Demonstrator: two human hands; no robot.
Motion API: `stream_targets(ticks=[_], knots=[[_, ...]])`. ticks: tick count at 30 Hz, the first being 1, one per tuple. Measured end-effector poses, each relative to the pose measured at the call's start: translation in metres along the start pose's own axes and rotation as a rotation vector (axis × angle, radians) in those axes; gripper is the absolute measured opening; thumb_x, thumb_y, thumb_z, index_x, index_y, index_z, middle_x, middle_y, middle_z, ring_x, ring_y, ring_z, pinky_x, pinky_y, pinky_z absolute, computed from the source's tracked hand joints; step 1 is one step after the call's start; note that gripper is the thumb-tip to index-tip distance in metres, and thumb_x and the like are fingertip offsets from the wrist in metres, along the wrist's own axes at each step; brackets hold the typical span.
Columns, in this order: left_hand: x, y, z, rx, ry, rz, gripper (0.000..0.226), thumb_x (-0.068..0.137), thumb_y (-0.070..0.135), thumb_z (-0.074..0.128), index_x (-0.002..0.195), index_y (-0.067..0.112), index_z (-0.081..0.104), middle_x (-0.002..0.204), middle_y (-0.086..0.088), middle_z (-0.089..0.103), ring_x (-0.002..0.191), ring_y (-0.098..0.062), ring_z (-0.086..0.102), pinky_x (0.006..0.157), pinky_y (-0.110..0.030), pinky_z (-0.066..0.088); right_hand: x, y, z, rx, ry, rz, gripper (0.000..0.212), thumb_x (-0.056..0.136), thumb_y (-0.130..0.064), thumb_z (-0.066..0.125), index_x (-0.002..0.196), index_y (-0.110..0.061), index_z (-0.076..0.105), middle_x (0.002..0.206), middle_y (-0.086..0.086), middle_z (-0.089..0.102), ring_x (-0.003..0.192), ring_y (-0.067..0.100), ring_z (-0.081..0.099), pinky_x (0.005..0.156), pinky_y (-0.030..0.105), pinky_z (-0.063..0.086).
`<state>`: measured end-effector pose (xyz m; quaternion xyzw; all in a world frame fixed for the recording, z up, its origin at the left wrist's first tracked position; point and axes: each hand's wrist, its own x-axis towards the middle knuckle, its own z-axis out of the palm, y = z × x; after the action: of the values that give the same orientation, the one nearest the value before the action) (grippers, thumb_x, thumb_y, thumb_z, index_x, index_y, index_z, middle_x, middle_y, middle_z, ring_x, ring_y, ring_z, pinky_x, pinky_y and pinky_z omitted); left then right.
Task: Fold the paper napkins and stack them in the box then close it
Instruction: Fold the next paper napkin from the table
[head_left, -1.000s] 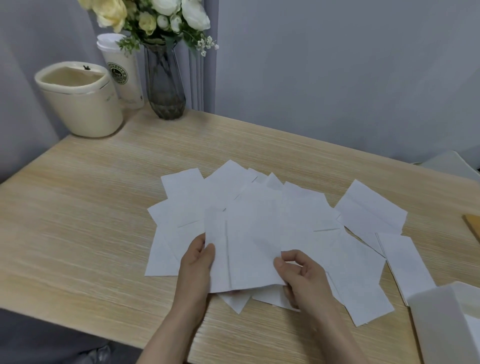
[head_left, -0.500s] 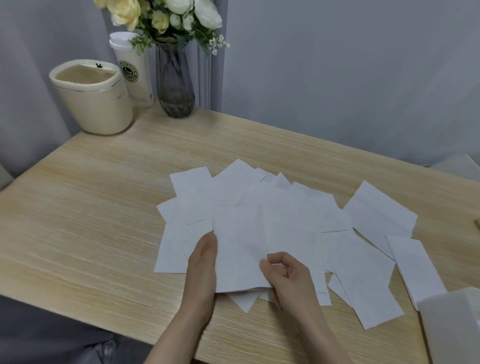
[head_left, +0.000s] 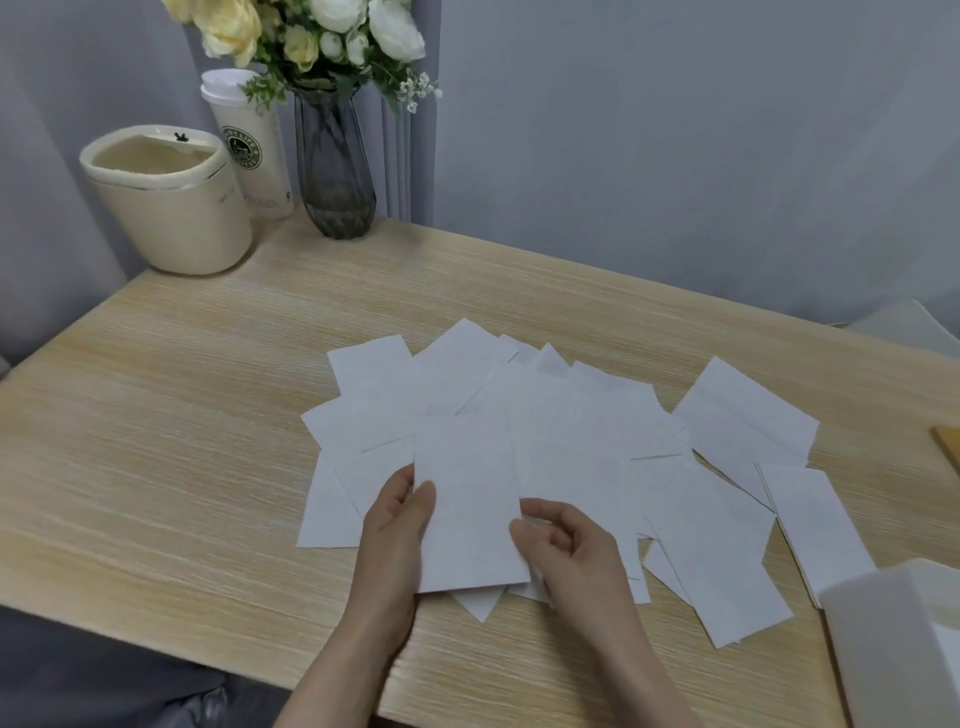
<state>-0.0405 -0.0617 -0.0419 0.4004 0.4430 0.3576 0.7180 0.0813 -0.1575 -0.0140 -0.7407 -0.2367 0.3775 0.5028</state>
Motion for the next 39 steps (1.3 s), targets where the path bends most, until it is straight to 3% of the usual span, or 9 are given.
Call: stream_targets(ticks=[5, 10, 13, 18, 23, 26, 30, 34, 39], knots=[[-0.004, -0.003, 0.005, 0.130, -0.005, 0.029, 0.025, 0.094, 0.005, 0.057, 0.113, 0.019, 0.064, 0.107, 0.000, 0.074, 0.102, -0.020, 0.069, 0.089, -0.041, 0.053, -0.003, 0.001, -0.004, 0.059, 0.018, 0.007, 0.009, 0.084, -0.010, 0.068, 0.090, -0.016, 0.070, 0.056, -0.010, 0.064, 0.055, 0.000, 0.059, 0.054, 0.010, 0.042], [-0.006, -0.004, 0.017, 0.201, -0.010, 0.061, 0.027, 0.092, 0.003, 0.057, 0.106, 0.025, 0.064, 0.097, 0.006, 0.075, 0.089, -0.009, 0.070, 0.073, -0.027, 0.051, -0.002, 0.003, -0.015, 0.056, 0.067, -0.033, 0.010, 0.082, -0.011, 0.071, 0.085, -0.020, 0.071, 0.055, -0.011, 0.060, 0.050, -0.001, 0.050, 0.052, 0.008, 0.039], [-0.005, -0.003, 0.023, 0.198, -0.014, 0.068, 0.025, 0.092, 0.003, 0.058, 0.102, 0.024, 0.065, 0.093, 0.006, 0.075, 0.086, -0.011, 0.071, 0.072, -0.027, 0.051, -0.002, 0.004, -0.021, 0.052, 0.076, -0.045, 0.010, 0.082, -0.011, 0.071, 0.084, -0.020, 0.071, 0.055, -0.011, 0.058, 0.051, 0.000, 0.049, 0.054, 0.008, 0.039], [-0.001, -0.008, 0.023, 0.139, -0.005, 0.059, 0.016, 0.087, 0.013, 0.067, 0.101, 0.020, 0.067, 0.092, 0.002, 0.075, 0.090, -0.021, 0.070, 0.079, -0.038, 0.054, 0.003, 0.005, -0.038, 0.012, 0.134, -0.038, 0.013, 0.082, -0.008, 0.070, 0.083, -0.021, 0.073, 0.059, -0.012, 0.064, 0.061, -0.002, 0.057, 0.061, 0.012, 0.040], [0.002, -0.010, 0.020, 0.110, -0.015, 0.052, 0.029, 0.071, 0.026, 0.063, 0.100, 0.023, 0.068, 0.096, 0.000, 0.075, 0.091, -0.024, 0.070, 0.082, -0.043, 0.054, 0.012, 0.010, -0.062, -0.114, 0.315, -0.044, 0.020, 0.083, -0.014, 0.067, 0.097, -0.028, 0.066, 0.091, -0.013, 0.067, 0.089, 0.002, 0.060, 0.077, 0.024, 0.046], [0.004, -0.012, 0.019, 0.111, -0.030, 0.049, 0.031, 0.072, 0.026, 0.062, 0.102, 0.023, 0.068, 0.098, 0.000, 0.075, 0.092, -0.024, 0.070, 0.081, -0.043, 0.054, 0.015, 0.012, -0.071, -0.096, 0.323, -0.001, 0.026, 0.083, -0.015, 0.068, 0.107, -0.026, 0.062, 0.097, -0.009, 0.065, 0.091, 0.008, 0.061, 0.080, 0.031, 0.048], [0.005, -0.013, 0.019, 0.121, -0.046, 0.049, 0.031, 0.072, 0.026, 0.062, 0.103, 0.024, 0.067, 0.099, 0.001, 0.076, 0.093, -0.023, 0.071, 0.079, -0.040, 0.053, 0.017, 0.014, -0.073, 0.033, 0.286, 0.045, 0.026, 0.085, -0.012, 0.066, 0.108, -0.022, 0.062, 0.088, -0.007, 0.067, 0.072, 0.008, 0.055, 0.067, 0.026, 0.041], [0.006, -0.015, 0.019, 0.120, -0.049, 0.052, 0.031, 0.072, 0.026, 0.062, 0.103, 0.023, 0.068, 0.099, 0.001, 0.076, 0.092, -0.022, 0.071, 0.079, -0.038, 0.053, 0.016, 0.013, -0.072, 0.127, 0.228, 0.079, 0.024, 0.085, -0.009, 0.066, 0.106, -0.021, 0.062, 0.066, -0.010, 0.059, 0.047, 0.002, 0.047, 0.046, 0.015, 0.037], [0.006, -0.015, 0.020, 0.110, -0.053, 0.055, 0.029, 0.072, 0.024, 0.061, 0.101, 0.026, 0.068, 0.099, 0.003, 0.076, 0.091, -0.018, 0.071, 0.076, -0.034, 0.051, 0.013, 0.012, -0.070, 0.061, 0.183, 0.027, 0.016, 0.084, -0.010, 0.066, 0.097, -0.020, 0.067, 0.048, -0.015, 0.050, 0.046, -0.001, 0.048, 0.044, 0.009, 0.035]])
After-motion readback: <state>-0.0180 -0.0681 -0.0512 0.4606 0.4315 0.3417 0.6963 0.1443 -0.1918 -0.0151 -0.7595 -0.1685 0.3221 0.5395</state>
